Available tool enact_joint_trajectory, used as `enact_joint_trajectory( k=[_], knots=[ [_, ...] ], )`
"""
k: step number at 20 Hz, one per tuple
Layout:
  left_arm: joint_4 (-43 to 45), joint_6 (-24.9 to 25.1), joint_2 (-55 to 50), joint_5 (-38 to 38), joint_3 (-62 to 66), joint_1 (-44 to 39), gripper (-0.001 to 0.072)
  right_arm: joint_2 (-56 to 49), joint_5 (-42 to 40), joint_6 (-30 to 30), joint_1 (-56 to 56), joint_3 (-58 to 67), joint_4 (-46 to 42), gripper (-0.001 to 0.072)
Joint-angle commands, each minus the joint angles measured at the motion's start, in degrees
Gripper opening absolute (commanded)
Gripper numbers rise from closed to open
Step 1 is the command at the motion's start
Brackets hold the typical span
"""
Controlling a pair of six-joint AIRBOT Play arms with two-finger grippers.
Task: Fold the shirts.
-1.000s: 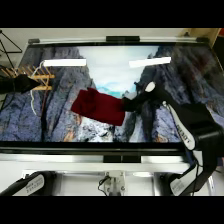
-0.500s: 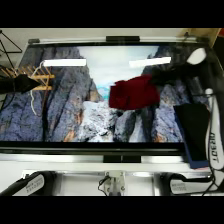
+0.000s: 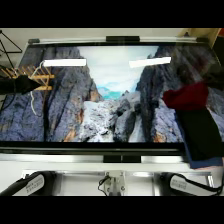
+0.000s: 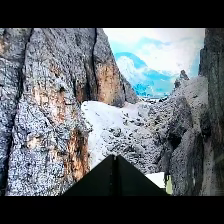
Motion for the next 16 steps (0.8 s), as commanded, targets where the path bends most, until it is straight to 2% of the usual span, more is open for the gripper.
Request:
enact_joint_trajectory(
  k=[1, 5, 7, 9, 13, 15, 16],
  knots=[
    [0.0, 0.0, 0.0, -0.1, 0.0, 0.0, 0.0035, 2.4, 3.5, 0.4, -8.1, 0.1, -2.4, 0.0072],
    [0.0, 0.0, 0.0, -0.1, 0.0, 0.0, 0.0035, 5.5, 10.7, 1.7, -15.1, 0.1, -8.7, 0.0072],
    [0.0, 0.1, 0.0, -0.1, 0.0, 0.0, 0.0036, 5.7, 16.2, 2.1, -17.2, 0.0, -18.1, 0.0072],
    [0.0, 0.1, 0.1, -0.1, 0.0, 0.0, 0.0036, 5.8, 20.9, 0.1, -18.4, -2.6, -26.4, 0.0072],
    [0.0, 0.1, 0.1, -0.1, 0.0, -0.1, 0.0035, 10.9, 20.9, 0.2, -22.4, -17.2, -28.9, 0.0072],
    [0.0, 0.1, 0.1, -0.1, 0.0, -0.6, 0.0036, 13.5, 17.6, 0.2, -24.3, -27.0, -28.7, 0.0073],
    [0.0, 0.1, 0.0, -0.1, 0.0, -1.1, 0.0036, 14.5, 15.0, 0.6, -24.7, -31.1, -28.1, 0.0106]
  ],
)
